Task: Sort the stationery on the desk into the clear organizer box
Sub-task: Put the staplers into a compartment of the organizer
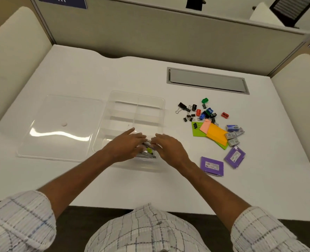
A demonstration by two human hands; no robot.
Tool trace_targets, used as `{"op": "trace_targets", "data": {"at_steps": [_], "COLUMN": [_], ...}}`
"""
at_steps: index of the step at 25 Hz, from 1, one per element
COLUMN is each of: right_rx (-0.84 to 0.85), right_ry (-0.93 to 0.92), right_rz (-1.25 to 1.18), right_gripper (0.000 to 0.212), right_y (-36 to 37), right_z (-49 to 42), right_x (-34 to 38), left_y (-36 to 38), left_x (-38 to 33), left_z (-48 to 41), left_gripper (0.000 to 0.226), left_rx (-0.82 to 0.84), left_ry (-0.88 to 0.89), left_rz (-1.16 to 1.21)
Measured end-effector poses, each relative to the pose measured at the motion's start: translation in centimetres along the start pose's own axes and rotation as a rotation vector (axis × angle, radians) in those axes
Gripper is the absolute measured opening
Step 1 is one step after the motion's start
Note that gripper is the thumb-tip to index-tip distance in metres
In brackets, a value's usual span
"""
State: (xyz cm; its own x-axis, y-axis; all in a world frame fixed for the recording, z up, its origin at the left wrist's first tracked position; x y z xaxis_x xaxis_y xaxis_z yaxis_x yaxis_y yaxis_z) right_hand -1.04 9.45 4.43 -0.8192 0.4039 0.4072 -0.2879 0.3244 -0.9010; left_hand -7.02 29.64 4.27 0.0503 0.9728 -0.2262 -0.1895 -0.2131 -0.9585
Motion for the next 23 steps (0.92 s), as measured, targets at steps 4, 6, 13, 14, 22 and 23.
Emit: {"op": "trace_targets", "data": {"at_steps": [4,6,13,14,22,23], "right_rx": [-0.151,-0.178,-0.234,-0.239,-0.172,-0.146], "right_ry": [0.028,0.103,0.462,0.498,0.550,0.535], "right_rz": [0.154,0.164,0.120,0.111,0.040,0.038], "right_gripper": [0.018,0.026,0.038,0.039,0.043,0.044], "right_y": [0.4,0.4,-1.9,-2.5,-5.3,-5.3], "right_z": [2.9,4.5,7.6,7.7,5.9,5.5], "right_x": [-1.0,-1.6,-5.2,-6.0,-12.5,-13.5], "left_y": [0.0,0.1,0.3,0.4,1.7,1.9], "left_x": [-0.6,-1.2,-5.7,-6.6,-11.9,-12.3], "left_z": [0.4,0.2,-4.8,-5.8,-14.5,-15.4], "left_gripper": [0.047,0.048,0.055,0.055,0.053,0.051], "left_rx": [-0.086,-0.090,-0.056,-0.061,0.020,0.025], "left_ry": [-0.011,-0.003,0.079,0.084,-0.033,-0.072], "left_rz": [0.104,0.178,0.243,0.243,0.297,0.340]}}
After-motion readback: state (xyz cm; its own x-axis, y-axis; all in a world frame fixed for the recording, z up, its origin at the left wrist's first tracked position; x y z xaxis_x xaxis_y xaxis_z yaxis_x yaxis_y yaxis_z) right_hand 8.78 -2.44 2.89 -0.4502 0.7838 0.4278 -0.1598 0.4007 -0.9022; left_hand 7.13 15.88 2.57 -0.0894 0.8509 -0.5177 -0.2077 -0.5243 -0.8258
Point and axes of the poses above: each hand's wrist, its own z-axis away from the middle knuckle, its own y-axis out of the palm, x = y × z, the point moved 1 cm from there along -z, towards the middle knuckle, and after that the axes turned 15 degrees about -y, right-handed, at the moved point
